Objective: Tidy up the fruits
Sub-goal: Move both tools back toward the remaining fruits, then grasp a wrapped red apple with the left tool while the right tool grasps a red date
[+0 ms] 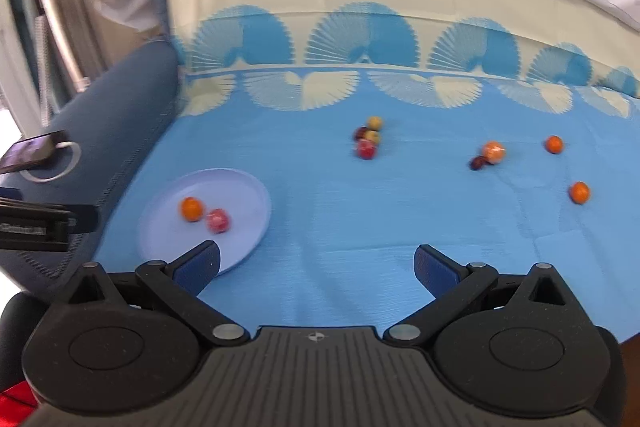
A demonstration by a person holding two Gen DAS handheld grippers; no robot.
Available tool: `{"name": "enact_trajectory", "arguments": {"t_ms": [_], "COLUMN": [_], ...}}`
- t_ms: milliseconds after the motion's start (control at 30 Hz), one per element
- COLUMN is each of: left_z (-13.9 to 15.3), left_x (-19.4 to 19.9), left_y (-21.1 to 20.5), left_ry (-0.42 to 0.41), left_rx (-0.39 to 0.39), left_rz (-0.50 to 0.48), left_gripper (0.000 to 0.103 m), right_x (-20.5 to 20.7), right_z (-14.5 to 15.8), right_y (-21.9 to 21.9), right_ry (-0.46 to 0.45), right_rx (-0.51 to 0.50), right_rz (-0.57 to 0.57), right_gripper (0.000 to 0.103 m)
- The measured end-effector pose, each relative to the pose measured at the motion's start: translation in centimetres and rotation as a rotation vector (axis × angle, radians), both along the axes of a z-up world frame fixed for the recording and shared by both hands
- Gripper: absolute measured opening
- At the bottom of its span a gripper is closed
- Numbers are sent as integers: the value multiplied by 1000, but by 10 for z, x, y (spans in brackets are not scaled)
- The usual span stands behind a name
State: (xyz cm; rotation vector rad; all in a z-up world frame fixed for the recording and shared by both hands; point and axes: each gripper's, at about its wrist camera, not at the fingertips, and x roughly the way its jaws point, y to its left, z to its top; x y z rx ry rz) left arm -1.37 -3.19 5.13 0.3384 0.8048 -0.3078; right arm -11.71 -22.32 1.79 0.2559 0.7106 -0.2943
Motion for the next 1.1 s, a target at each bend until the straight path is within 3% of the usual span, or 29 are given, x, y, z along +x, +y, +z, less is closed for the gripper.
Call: {"name": "enact_trajectory", "arguments": {"t_ms": [267, 433, 567, 700, 800, 933, 1100], "left_z": [-17, -39, -69, -107, -139, -175, -201], "left_x": [49, 102, 149, 182, 196, 212, 228], "left_y": [-62, -119, -172, -220, -248, -279, -304], "left_ry": [2, 33, 53, 95, 130, 195, 223], "left_rx": [16, -10, 1, 23, 45, 14, -1], "left_rz": [-79, -133, -164, -216, -248, -277, -262], "left_gripper": [103, 103, 103, 103, 103, 103, 103], "right_x": [16, 40, 71, 105, 129, 158, 183], "right_z": [-23, -51, -82, -118, -142, -169, -188], "right_y": [-70, -123, -167, -208, -238, -268, -281], "right_ry": [-8, -2, -13, 6, 34, 73, 101], "right_rx": [-7, -10, -24, 24, 45, 26, -3], "right_rz": [-225, -306, -379, -447, -474, -483, -490], "right_gripper": [102, 102, 102, 102, 102, 102, 102]}}
